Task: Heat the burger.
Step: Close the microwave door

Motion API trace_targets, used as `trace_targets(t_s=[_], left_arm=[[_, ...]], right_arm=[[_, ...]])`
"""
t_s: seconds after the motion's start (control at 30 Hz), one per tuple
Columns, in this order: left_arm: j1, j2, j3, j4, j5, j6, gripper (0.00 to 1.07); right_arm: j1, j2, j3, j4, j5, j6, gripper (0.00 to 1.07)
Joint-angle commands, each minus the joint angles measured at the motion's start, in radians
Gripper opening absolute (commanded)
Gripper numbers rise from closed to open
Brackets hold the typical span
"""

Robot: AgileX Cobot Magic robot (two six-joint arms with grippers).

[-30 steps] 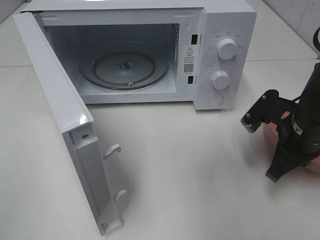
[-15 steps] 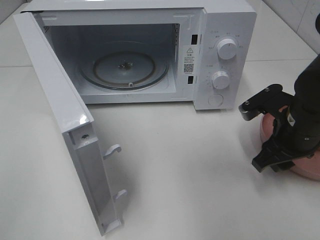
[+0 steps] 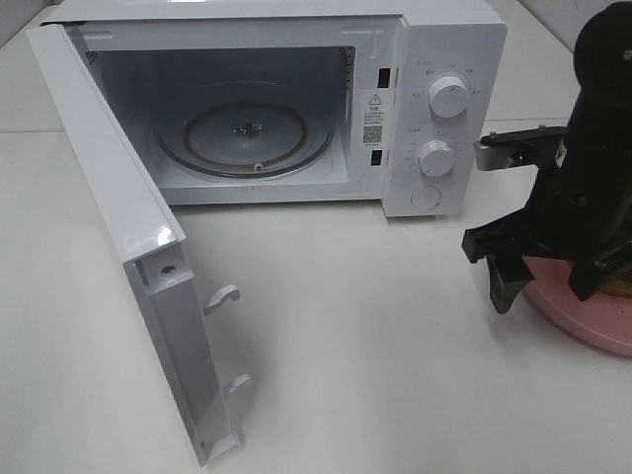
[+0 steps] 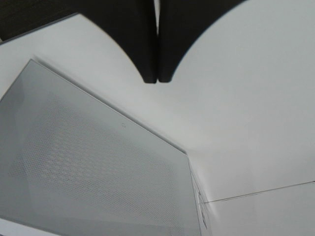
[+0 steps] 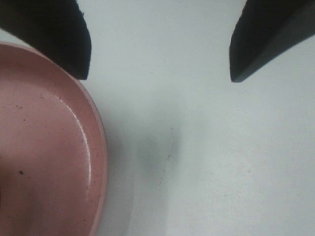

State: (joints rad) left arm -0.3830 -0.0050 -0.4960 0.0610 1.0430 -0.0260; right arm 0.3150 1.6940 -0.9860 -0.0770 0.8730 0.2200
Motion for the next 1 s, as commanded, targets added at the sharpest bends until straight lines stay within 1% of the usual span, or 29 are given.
trace_targets(t_s=[0.03,0.07,0.1,0.13,0.17,0.2,0.27,0.3,0.33,0.37,0.4,0.43,0.47,0.53,0.57,0.6,0.63,0.67,0.73,0.77,0.8,0.87,0.9,0.93,0.97,1.0], left_arm=[[0.002,-0.019,0.001,-0.007,-0.008,-0.004,0.00],[0.002,-0.019,0.001,-0.007,-0.008,-0.004,0.00],[0.002,-0.019,0.001,-0.007,-0.008,-0.004,0.00],[0.002,-0.019,0.001,-0.007,-0.008,-0.004,0.00],[0.002,-0.019,0.001,-0.007,-0.008,-0.004,0.00],[0.002,-0.019,0.001,-0.007,-0.008,-0.004,0.00],[0.002,-0.019,0.001,-0.007,-0.008,-0.004,0.00],[0.002,-0.019,0.001,-0.007,-0.008,-0.004,0.00],[0.002,-0.019,0.001,-0.007,-0.008,-0.004,0.00],[0.002,-0.019,0.001,-0.007,-0.008,-0.004,0.00],[0.002,-0.019,0.001,-0.007,-0.008,-0.004,0.00],[0.002,-0.019,0.001,-0.007,-0.008,-0.004,0.00],[0.002,-0.019,0.001,-0.007,-0.008,-0.004,0.00],[0.002,-0.019,0.001,-0.007,-0.008,-0.004,0.00],[0.002,-0.019,0.001,-0.007,-0.008,-0.004,0.00],[0.002,-0.019,0.001,-0.007,-0.008,-0.004,0.00],[0.002,-0.019,0.001,-0.007,-0.008,-0.004,0.00],[0.002,-0.019,0.001,-0.007,-0.008,-0.004,0.00],[0.002,-0.019,0.001,-0.007,-0.008,-0.004,0.00],[0.002,-0.019,0.001,-0.007,-0.008,-0.004,0.00],[0.002,-0.019,0.001,-0.007,-0.008,-0.004,0.00],[0.002,-0.019,0.001,-0.007,-0.008,-0.004,0.00],[0.002,-0.019,0.001,-0.007,-0.008,-0.004,0.00],[0.002,-0.019,0.001,-0.007,-0.008,-0.004,0.00],[0.002,-0.019,0.001,-0.007,-0.008,-0.005,0.00],[0.002,-0.019,0.001,-0.007,-0.008,-0.005,0.00]], right_arm=[[-0.084,-0.009,-0.033,0.077,0.085,-0.048,0.76],[-0.084,-0.009,-0.033,0.077,0.085,-0.048,0.76],[-0.125,-0.028,-0.037,0.095,0.109,-0.066,0.76],[-0.146,-0.044,-0.037,0.104,0.117,-0.077,0.76],[-0.146,-0.044,-0.037,0.104,0.117,-0.077,0.76],[-0.184,-0.085,-0.037,0.110,0.129,-0.082,0.76],[-0.197,-0.112,-0.036,0.111,0.136,-0.082,0.76],[-0.213,-0.169,-0.036,0.110,0.164,-0.082,0.76],[-0.213,-0.169,-0.036,0.110,0.164,-0.082,0.76],[-0.213,-0.239,-0.036,0.103,0.202,-0.088,0.76],[-0.213,-0.239,-0.036,0.103,0.202,-0.088,0.76],[-0.209,-0.276,-0.033,0.098,0.223,-0.090,0.76],[-0.209,-0.349,-0.023,0.097,0.246,-0.091,0.76],[-0.209,-0.382,-0.017,0.093,0.254,-0.091,0.76],[-0.209,-0.467,0.002,0.085,0.258,-0.091,0.76],[-0.209,-0.467,0.002,0.085,0.258,-0.091,0.76],[-0.209,-0.553,0.028,0.083,0.258,-0.091,0.76],[-0.209,-0.553,0.028,0.083,0.258,-0.091,0.76],[-0.209,-0.673,0.078,0.077,0.259,-0.092,0.76],[-0.209,-0.673,0.078,0.077,0.259,-0.092,0.76],[-0.209,-0.746,0.112,0.077,0.259,-0.092,0.76],[-0.209,-0.778,0.129,0.077,0.258,-0.092,0.76],[-0.209,-0.855,0.171,0.077,0.254,-0.096,0.76],[-0.209,-0.855,0.171,0.077,0.254,-0.096,0.76],[-0.209,-0.931,0.215,0.077,0.252,-0.104,0.76],[-0.209,-0.969,0.236,0.077,0.252,-0.110,0.76]])
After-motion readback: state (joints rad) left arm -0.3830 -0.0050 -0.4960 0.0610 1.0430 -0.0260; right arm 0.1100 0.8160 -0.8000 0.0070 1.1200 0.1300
